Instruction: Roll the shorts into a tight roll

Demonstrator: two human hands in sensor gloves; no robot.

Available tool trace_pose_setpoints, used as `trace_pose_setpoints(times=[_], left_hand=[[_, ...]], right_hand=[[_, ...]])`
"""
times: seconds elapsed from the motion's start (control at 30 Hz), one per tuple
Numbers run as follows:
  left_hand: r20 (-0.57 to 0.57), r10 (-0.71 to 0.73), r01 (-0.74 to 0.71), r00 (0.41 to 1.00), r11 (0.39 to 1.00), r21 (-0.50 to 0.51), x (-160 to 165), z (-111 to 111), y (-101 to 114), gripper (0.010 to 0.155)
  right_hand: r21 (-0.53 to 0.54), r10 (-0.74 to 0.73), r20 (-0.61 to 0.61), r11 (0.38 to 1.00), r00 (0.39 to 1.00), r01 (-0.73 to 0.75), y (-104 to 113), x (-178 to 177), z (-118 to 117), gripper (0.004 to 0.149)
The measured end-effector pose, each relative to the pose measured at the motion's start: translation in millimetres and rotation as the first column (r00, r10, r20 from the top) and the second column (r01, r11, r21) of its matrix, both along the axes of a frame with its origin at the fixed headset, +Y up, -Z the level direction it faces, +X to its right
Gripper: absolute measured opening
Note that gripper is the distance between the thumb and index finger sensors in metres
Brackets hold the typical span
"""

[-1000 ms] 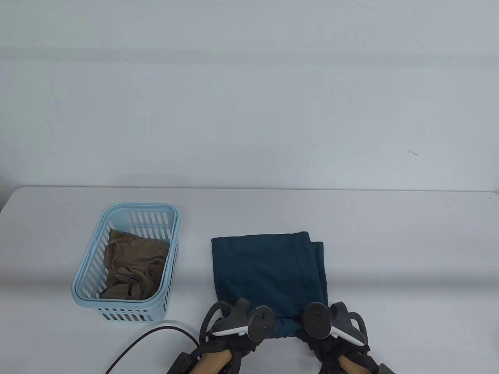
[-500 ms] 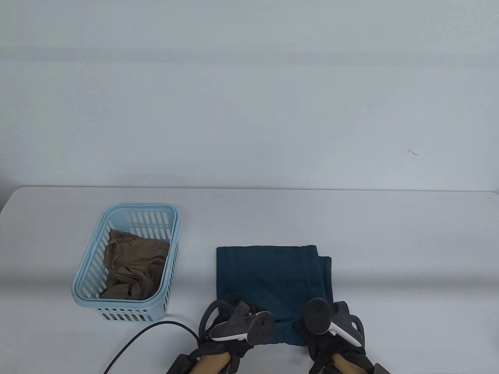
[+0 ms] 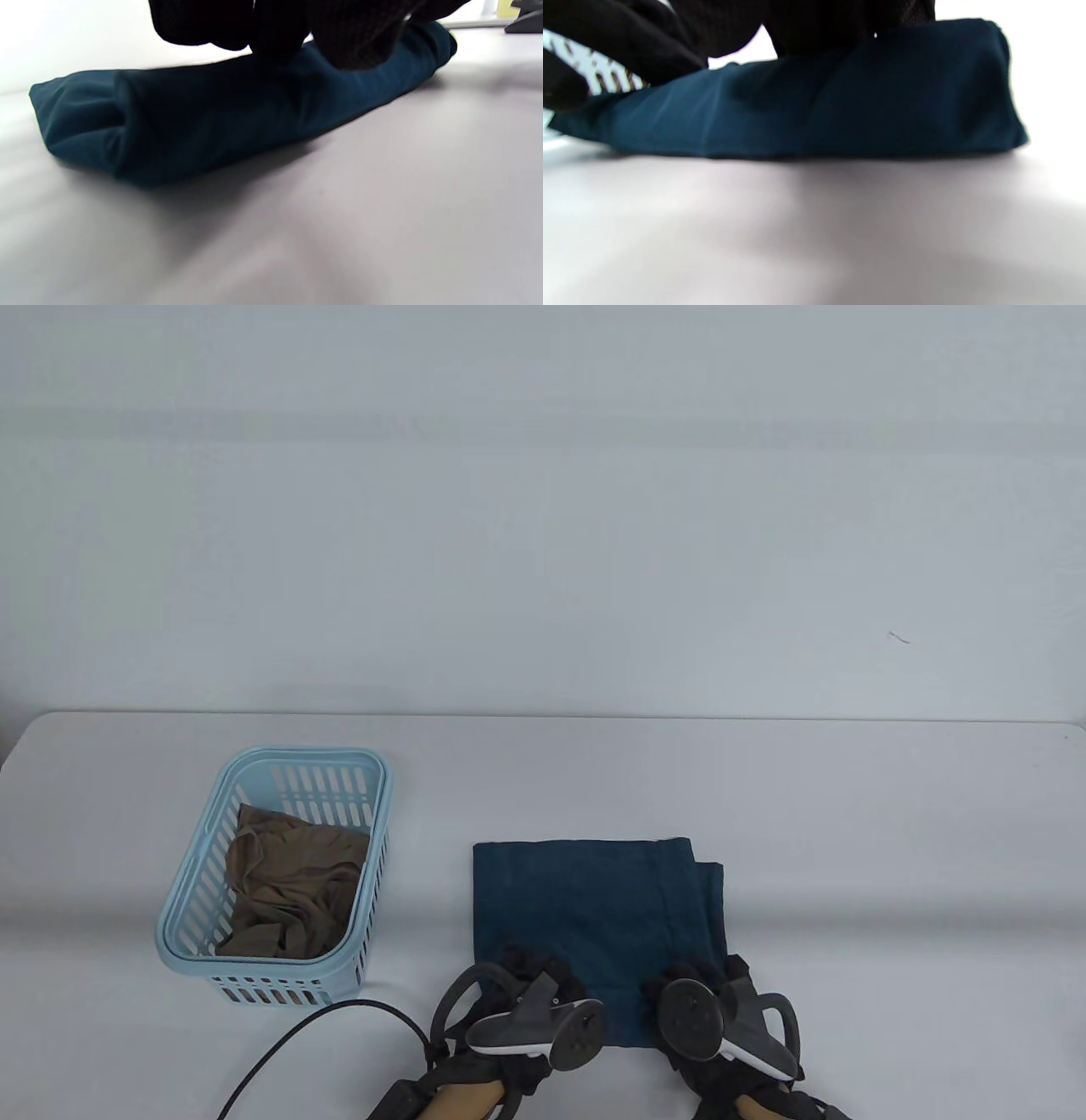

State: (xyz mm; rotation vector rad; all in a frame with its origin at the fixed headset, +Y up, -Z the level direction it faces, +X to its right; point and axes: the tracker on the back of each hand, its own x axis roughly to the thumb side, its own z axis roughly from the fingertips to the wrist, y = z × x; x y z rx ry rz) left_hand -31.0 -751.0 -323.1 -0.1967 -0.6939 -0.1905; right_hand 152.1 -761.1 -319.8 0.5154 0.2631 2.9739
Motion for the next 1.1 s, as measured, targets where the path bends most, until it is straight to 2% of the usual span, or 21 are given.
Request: trace_pose_setpoints(times=[0.13,0.27,0.37,0.57,0.7,0.8,0.9,1.0,1.1], left_hand=[[-0.009,-0.017,0.017,1.000,0.999,-0.050,2.3,-0.5,-14.8,0.073],[-0.001,-0.040,0.040,0.999,0.999,0.013,3.7,-1.8,-20.5,0.071],[-0.001,-0.033,0.033,0.999,0.999,0.009,2.6,-4.7,-18.5,0.069],[-0.110,0.176,-0.188,0.978,0.976,-0.109,-14.6,-16.8,-4.0,0.063],[-0.174,0.277,-0.306,0.945,0.936,-0.175,-24.4,-21.0,-2.1,0.058],[-0.184,0.298,-0.333,0.937,0.920,-0.208,-25.4,-22.6,-3.1,0.055],[-0.185,0.290,-0.331,0.939,0.909,-0.254,-22.0,-22.0,-5.9,0.053],[-0.168,0.272,-0.305,0.948,0.927,-0.220,-21.9,-19.2,-1.8,0.054],[-0.102,0.286,-0.297,0.953,0.949,-0.109,-21.8,-13.0,14.9,0.056]], right_hand=[[-0.070,0.114,-0.044,0.991,0.993,-0.116,-13.3,-4.7,-0.3,0.070],[0.002,0.160,-0.065,0.987,0.985,-0.160,-17.0,-10.5,2.1,0.071],[0.044,0.167,-0.079,0.985,0.983,-0.164,-15.6,-12.6,3.3,0.068],[-0.050,-0.021,-0.016,0.999,1.000,0.020,-7.0,-0.4,-7.0,0.058],[-0.160,-0.167,0.043,0.972,0.985,0.172,-7.3,8.2,-12.7,0.056],[-0.210,-0.238,0.080,0.945,0.968,0.249,-10.0,12.3,-15.2,0.055],[-0.199,-0.179,0.065,0.962,0.982,0.189,-10.5,11.3,-15.2,0.052],[-0.181,-0.163,0.066,0.968,0.984,0.172,-10.4,10.5,-14.8,0.052],[-0.164,-0.153,0.076,0.973,0.985,0.164,-9.6,10.6,-14.4,0.052]])
